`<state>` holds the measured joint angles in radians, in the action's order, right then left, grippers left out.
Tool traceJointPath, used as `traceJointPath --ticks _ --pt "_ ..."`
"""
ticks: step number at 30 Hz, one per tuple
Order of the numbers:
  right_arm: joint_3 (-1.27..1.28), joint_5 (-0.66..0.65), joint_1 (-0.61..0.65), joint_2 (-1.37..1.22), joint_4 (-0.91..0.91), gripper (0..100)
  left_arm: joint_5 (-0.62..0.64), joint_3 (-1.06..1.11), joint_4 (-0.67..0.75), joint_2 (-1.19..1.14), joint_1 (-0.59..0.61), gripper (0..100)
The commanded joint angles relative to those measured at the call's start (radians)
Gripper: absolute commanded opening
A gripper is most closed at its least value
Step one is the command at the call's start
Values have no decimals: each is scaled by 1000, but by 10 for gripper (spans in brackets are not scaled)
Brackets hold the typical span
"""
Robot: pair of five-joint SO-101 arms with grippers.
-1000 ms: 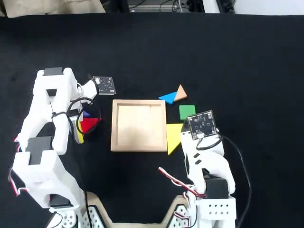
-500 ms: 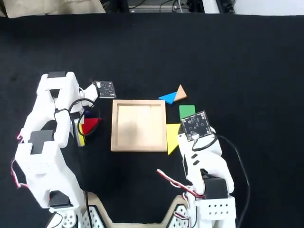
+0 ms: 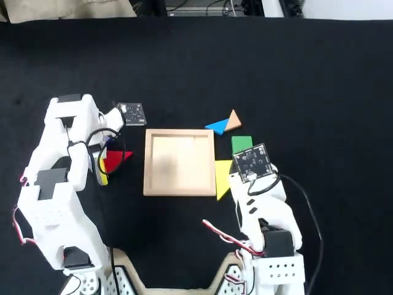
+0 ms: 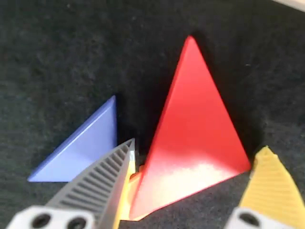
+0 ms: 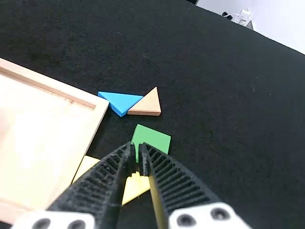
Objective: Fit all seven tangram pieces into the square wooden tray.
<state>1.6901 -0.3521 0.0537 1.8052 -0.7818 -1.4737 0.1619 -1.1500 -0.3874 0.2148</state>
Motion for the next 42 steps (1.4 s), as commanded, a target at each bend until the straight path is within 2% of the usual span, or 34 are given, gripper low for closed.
traceJointPath --ticks 1,6,13,19,21,24,27,30,37,42 --pt "-5 -8 9 61 -6 32 -239 65 109 8 12 373" --pt "-5 -8 9 61 -6 32 -238 85 137 17 18 372" --pt "-5 -8 9 61 -6 32 -238 85 132 17 8 205" --pt "-5 -8 9 61 -6 32 -235 85 127 18 -4 189" --pt "-5 -8 9 61 -6 32 -207 77 92 28 -13 189" --pt "-5 -8 9 61 -6 32 -167 19 -34 87 -50 188" --pt "-5 -8 9 61 -6 32 -161 -27 -155 161 -81 188" --pt "-5 -8 9 61 -6 32 -161 -38 -216 216 -107 188" --pt "-5 -8 9 61 -8 32 -77 -33 -258 230 -156 187" --pt "-5 -8 9 61 -8 32 -75 -4 -252 230 -166 168"
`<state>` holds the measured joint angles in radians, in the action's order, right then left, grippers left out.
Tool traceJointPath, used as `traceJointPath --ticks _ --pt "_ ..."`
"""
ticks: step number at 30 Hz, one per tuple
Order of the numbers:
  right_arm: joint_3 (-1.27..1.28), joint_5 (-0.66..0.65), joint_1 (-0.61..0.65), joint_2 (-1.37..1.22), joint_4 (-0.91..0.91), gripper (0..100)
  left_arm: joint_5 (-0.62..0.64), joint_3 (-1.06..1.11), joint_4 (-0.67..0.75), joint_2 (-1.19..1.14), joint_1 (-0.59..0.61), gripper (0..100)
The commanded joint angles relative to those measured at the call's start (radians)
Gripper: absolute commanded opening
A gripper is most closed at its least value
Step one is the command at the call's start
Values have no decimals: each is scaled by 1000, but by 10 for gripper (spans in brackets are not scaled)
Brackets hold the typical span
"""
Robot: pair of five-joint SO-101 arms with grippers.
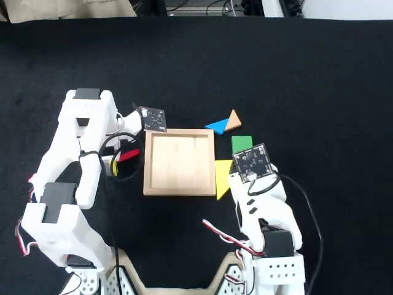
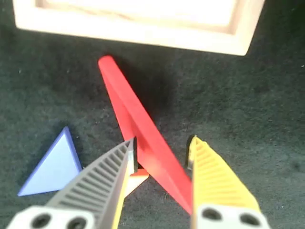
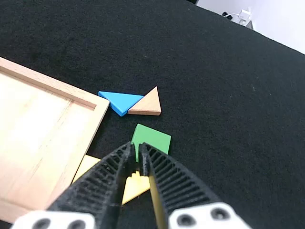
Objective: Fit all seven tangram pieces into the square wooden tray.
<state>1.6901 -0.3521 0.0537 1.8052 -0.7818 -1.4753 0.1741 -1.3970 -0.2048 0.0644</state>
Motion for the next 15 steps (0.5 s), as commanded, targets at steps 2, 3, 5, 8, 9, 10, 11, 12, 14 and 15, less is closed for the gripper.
traceJointPath --ticks 2,3,5,8,9,10,11,12,14,15 --pt "-5 -8 9 61 -8 32 -69 -10 31 38 -13 116" --pt "-5 -8 9 61 -8 32 -68 1 60 28 -12 98" --pt "-5 -8 9 61 -8 32 -68 21 106 5 -8 87" --pt "-5 -8 9 61 -8 32 -71 22 123 -25 -8 48" --pt "-5 -8 9 61 -8 32 -74 19 123 -31 -8 29" --pt "-5 -8 9 61 -8 32 -74 18 123 -31 -8 24" --pt "-5 -8 9 61 -8 32 -71 18 121 -32 -8 30" --pt "-5 -8 9 61 -8 32 -68 18 117 -32 -12 28" --pt "-5 -8 9 61 -8 32 -64 10 107 -28 -21 28" --pt "-5 -8 9 61 -8 32 -52 -7 78 -14 -24 28"
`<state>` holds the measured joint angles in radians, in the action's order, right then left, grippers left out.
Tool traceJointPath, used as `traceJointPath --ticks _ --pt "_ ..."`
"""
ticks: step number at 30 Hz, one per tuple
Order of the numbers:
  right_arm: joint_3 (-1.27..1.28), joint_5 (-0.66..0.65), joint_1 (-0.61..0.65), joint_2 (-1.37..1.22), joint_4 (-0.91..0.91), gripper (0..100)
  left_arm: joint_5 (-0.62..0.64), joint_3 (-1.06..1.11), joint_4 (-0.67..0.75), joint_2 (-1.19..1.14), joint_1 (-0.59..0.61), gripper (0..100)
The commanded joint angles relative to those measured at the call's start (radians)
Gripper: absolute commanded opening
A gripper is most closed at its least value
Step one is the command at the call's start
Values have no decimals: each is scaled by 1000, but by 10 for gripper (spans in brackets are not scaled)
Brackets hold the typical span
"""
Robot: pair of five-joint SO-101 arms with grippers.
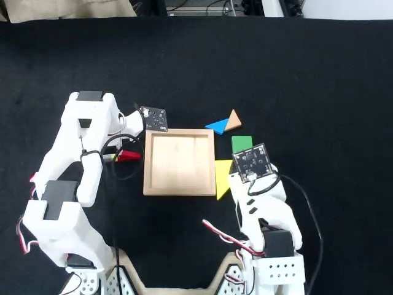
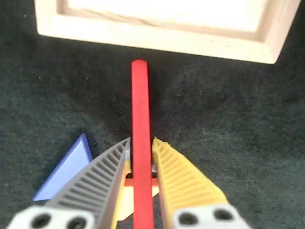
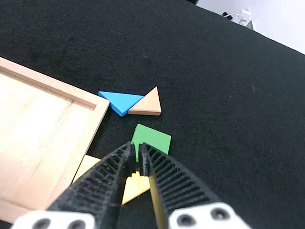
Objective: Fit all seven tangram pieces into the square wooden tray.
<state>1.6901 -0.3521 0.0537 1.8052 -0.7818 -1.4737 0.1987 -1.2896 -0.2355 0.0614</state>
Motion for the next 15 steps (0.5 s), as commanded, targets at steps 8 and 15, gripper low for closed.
traceJointPath --ticks 8,15 --pt "-5 -8 9 61 -8 32 334 -315 -436 250 -142 28" --pt "-5 -8 6 61 -8 32 1217 -395 -353 328 -248 29"
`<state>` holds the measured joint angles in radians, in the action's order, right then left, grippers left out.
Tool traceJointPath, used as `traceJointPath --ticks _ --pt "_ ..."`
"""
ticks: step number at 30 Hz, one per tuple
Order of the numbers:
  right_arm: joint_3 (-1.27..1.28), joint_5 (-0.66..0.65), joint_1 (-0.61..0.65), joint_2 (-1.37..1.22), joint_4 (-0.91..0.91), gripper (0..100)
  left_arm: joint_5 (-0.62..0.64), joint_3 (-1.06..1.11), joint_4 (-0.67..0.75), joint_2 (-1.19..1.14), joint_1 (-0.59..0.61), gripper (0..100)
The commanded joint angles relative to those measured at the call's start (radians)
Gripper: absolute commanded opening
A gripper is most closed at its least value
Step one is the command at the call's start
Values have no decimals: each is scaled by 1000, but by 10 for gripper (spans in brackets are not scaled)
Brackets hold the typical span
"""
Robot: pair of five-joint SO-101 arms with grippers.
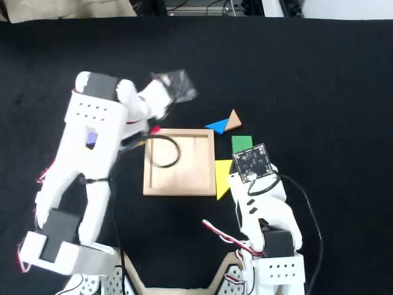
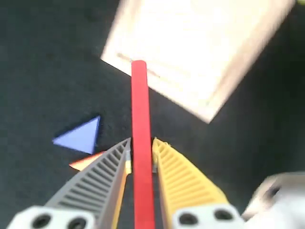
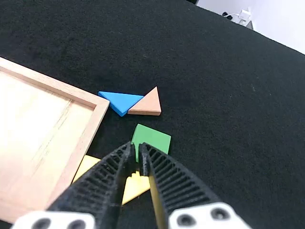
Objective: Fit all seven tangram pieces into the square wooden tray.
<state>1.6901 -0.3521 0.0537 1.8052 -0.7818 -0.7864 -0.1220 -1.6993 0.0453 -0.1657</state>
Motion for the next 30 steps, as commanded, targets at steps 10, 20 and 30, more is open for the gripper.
traceJointPath --ticks 10,20,30 --pt "-5 -8 8 61 -58 32 1284 -39 83 -29 -65 30" --pt "-5 -8 3 61 -57 32 1335 340 499 -29 -263 30" --pt "-5 -8 5 61 -57 32 1355 553 845 -28 -266 30"
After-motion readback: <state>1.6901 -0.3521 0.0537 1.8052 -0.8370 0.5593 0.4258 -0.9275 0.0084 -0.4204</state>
